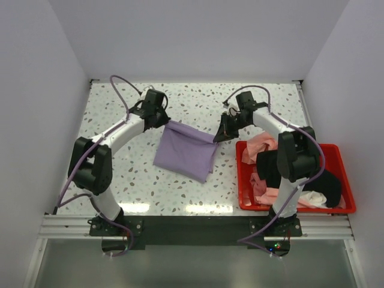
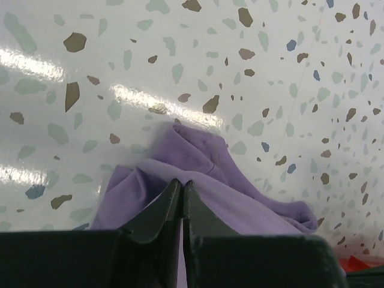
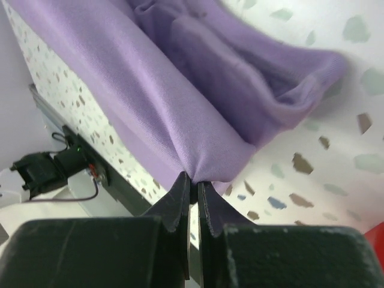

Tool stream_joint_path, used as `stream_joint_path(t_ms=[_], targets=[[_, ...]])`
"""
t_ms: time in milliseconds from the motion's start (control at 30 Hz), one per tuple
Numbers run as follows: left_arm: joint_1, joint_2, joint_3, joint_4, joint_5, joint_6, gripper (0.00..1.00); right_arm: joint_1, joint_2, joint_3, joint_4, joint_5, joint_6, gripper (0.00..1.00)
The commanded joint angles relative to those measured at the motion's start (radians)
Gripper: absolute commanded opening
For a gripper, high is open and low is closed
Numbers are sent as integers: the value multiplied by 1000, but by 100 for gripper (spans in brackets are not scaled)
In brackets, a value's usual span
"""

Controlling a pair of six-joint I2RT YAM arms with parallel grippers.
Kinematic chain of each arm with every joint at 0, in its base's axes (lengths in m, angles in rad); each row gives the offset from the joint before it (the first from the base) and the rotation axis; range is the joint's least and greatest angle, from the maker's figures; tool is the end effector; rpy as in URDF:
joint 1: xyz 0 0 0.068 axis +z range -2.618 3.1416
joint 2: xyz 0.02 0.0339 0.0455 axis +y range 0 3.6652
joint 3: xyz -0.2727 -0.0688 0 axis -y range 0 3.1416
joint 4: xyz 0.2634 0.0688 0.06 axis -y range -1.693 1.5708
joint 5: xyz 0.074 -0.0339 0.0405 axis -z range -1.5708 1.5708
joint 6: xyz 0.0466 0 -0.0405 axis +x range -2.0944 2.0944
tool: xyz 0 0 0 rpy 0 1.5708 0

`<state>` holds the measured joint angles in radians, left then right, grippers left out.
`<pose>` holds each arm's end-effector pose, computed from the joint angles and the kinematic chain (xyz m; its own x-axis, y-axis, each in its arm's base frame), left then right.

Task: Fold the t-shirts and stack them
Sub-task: Fold the tshirt

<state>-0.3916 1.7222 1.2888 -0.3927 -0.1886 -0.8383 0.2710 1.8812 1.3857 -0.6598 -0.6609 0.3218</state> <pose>0.3791 -0.1471 0.2388 -0.6459 -0.5234 -0.5557 -0.3331 0.8482 -0.4117 0.3857 0.1369 0.1994 -0.9786 -0.0128 -0.2053 -0.1481 0.7361 0.6604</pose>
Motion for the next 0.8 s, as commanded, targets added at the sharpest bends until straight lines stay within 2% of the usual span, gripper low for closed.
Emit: stream_joint_path(t_ms=[0,33,67,100,133,167,200,233,400,567,767], targets=[[19,69,90,60,12,42,9,-16,47,64,58,35,45,5],[22,85,116,57,14,45,10,-18,73,71,61,41,55,8],[23,100,128,49,14,48,18,-21,84,79,71,56,60,10],[23,123,138,48,20,53,29,-21,99,101,71,63,66,20],[23,132,153,51,21,60,46,-19,116,111,74,64,74,32],[23,138,158,60,20,68,83,-21,122,122,81,61,79,43],[23,148,162,69,21,71,97,-21,124,137,88,50,80,63],[25,154,184,69,24,79,100,-19,122,147,89,46,79,99],[23,122,198,51,46,100,100,-15,49,165,100,35,62,99],[17,28,55,136,136,93,100,19,-50,104,104,81,45,99],[-3,28,-22,184,179,81,100,118,-93,53,118,142,54,99]])
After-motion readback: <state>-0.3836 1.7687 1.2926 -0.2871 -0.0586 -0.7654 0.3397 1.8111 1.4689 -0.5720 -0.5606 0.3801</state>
